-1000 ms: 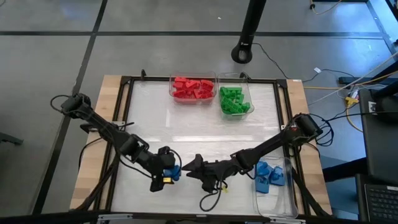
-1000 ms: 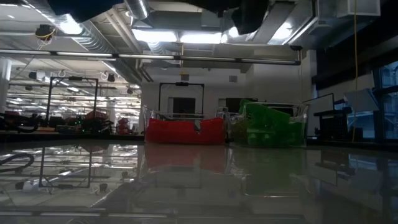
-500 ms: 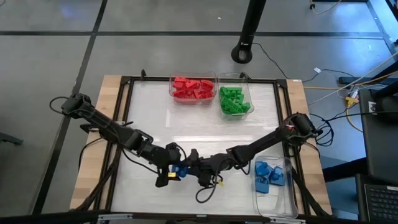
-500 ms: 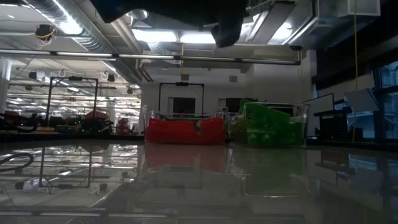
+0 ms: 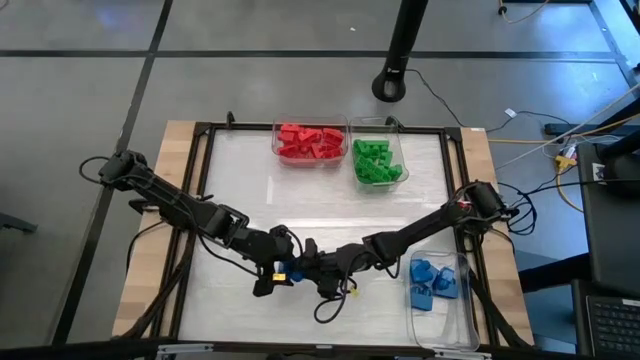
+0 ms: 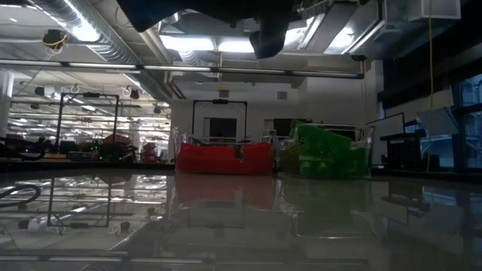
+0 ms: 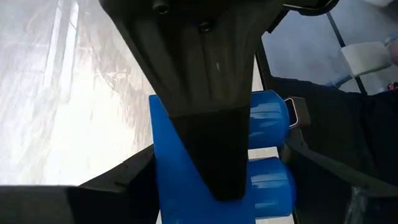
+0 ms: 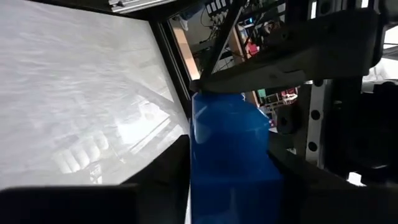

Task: Sort blocks
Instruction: Put the blue game piece into the bottom transparent bin

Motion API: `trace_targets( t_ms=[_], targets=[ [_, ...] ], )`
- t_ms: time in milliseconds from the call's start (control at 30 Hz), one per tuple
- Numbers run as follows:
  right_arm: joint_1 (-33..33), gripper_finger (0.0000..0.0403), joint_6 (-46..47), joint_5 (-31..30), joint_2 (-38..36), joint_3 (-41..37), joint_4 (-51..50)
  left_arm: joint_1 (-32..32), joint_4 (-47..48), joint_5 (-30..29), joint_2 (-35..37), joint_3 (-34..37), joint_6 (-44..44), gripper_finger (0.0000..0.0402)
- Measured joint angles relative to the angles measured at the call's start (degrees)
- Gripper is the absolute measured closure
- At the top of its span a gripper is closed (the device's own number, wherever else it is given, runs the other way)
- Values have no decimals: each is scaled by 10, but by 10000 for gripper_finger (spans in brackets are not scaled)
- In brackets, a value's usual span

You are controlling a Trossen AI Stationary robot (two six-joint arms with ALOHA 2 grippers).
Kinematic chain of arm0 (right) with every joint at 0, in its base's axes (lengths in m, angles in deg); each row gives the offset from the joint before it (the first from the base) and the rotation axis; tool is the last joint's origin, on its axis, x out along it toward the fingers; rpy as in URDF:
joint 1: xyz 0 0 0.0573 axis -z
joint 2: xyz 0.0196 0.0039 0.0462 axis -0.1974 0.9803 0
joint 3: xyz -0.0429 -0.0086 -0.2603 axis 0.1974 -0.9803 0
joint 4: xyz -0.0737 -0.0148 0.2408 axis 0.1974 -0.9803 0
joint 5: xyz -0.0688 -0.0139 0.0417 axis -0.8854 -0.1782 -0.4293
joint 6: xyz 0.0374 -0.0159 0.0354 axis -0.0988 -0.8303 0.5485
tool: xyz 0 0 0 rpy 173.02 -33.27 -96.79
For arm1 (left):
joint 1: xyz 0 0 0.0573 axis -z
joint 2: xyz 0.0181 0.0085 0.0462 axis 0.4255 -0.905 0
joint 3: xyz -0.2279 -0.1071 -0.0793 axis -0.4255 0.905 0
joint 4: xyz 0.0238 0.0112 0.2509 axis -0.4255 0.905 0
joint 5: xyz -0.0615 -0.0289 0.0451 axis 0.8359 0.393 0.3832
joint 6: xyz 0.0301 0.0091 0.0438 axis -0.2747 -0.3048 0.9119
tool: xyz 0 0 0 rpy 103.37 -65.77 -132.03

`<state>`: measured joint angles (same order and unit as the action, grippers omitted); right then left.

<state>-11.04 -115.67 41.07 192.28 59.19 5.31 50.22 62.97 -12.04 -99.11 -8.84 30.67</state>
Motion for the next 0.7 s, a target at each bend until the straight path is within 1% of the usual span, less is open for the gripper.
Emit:
trace_targets(
  t_ms=[33, 67, 233, 367, 467, 600, 700],
  targets=[
    [0, 260, -2, -3, 0, 0, -1, 0, 0, 0, 0, 0, 4, 133],
    [0, 263, -3, -8, 0, 0, -2, 0, -1, 0, 0, 0, 8, 133],
    [0, 263, -15, -19, 0, 0, -10, -3, 1, -14, 0, 0, 14, 130],
    [-7, 263, -15, -54, -12, 0, -40, -4, -5, -27, 7, 0, 26, 108],
    [-20, 263, -14, -96, -38, -2, -82, -3, 10, -28, 29, -1, 34, 93],
    [-51, 263, 2, -168, -91, 0, -162, 9, 40, -40, 72, -1, 36, 90],
    [-79, 263, 59, -229, -137, -1, -267, 29, 69, -95, 110, -1, 36, 92]
  ],
)
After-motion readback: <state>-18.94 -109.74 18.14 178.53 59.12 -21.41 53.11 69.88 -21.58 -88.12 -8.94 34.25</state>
